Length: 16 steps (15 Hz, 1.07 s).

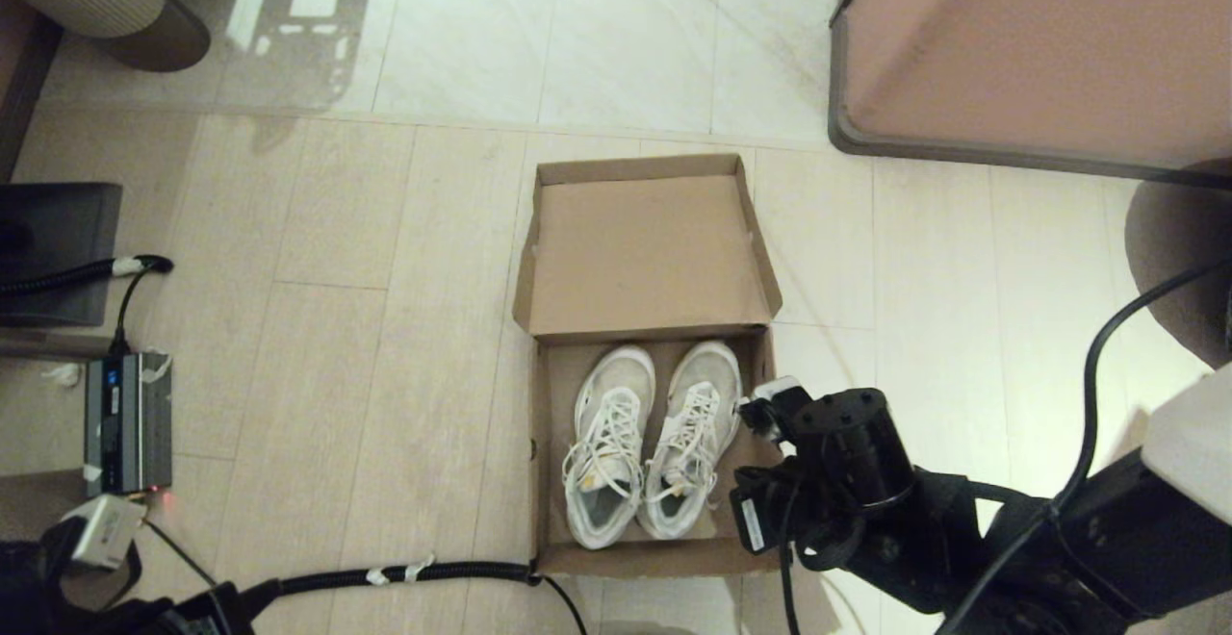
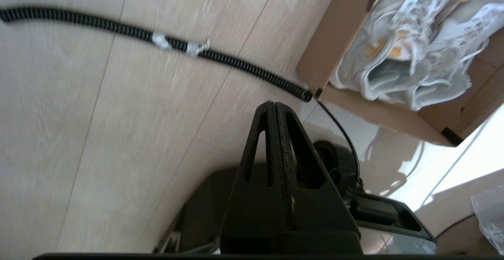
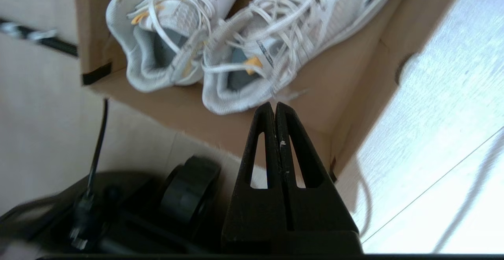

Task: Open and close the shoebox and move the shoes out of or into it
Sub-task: Open the shoe box, then put the shoes out of the shoe box

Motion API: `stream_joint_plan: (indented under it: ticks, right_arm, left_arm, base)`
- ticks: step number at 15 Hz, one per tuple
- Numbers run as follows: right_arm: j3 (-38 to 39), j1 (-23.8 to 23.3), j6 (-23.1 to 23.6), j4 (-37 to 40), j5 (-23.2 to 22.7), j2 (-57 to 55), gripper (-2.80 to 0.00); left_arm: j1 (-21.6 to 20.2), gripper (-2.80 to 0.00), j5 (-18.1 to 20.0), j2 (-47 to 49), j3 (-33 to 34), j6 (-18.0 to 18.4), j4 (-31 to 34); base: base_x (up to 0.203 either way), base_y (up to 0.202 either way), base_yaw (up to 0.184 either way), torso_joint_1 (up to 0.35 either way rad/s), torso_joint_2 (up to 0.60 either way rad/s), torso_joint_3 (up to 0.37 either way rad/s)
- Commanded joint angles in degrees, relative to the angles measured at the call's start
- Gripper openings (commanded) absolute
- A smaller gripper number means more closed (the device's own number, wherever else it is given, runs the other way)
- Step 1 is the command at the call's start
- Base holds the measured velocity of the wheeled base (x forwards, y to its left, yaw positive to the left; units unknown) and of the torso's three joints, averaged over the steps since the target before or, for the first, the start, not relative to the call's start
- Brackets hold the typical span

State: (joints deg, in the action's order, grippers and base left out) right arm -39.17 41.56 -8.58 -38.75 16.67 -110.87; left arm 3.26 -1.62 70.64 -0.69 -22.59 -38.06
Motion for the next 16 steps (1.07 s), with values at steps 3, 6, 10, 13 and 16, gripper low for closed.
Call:
stream_joint_plan:
  ticks: [3, 6, 10, 13, 16]
  right_arm:
    - [-4.72, 3.57, -0.29, 0.08, 3.81, -6.56, -2.8]
    - [-6.11, 3.54, 0.05, 0.45, 3.89, -8.4, 0.0]
    - [-9.0, 4.0, -0.75, 1.55, 2.81, -10.86, 0.0]
    - [-10.62, 5.06, -1.08, 3.21, 1.73, -13.68, 0.0]
    - [-13.49, 5.67, -1.2, 6.77, 1.81, -16.84, 0.0]
  left_arm:
    - [-0.89, -2.8, 0.04, -3.67, 0.6, 0.35, -0.35]
    - [-0.95, -2.8, 0.69, -3.2, -3.12, 0.35, -0.35]
    - [-0.97, -2.8, 1.17, 2.3, -10.76, 0.49, -0.29]
    - [-0.92, -2.8, 1.18, 6.2, -16.17, 0.61, -0.33]
    - [-0.94, -2.8, 1.18, 8.9, -20.11, 0.64, -0.26]
  base:
    - [0.0, 0.0, 0.0, 0.0, 0.0, 0.0]
    - [0.0, 0.0, 0.0, 0.0, 0.0, 0.0]
    - [0.0, 0.0, 0.0, 0.0, 0.0, 0.0]
    - [0.0, 0.0, 0.0, 0.0, 0.0, 0.0]
    - [0.0, 0.0, 0.0, 0.0, 0.0, 0.0]
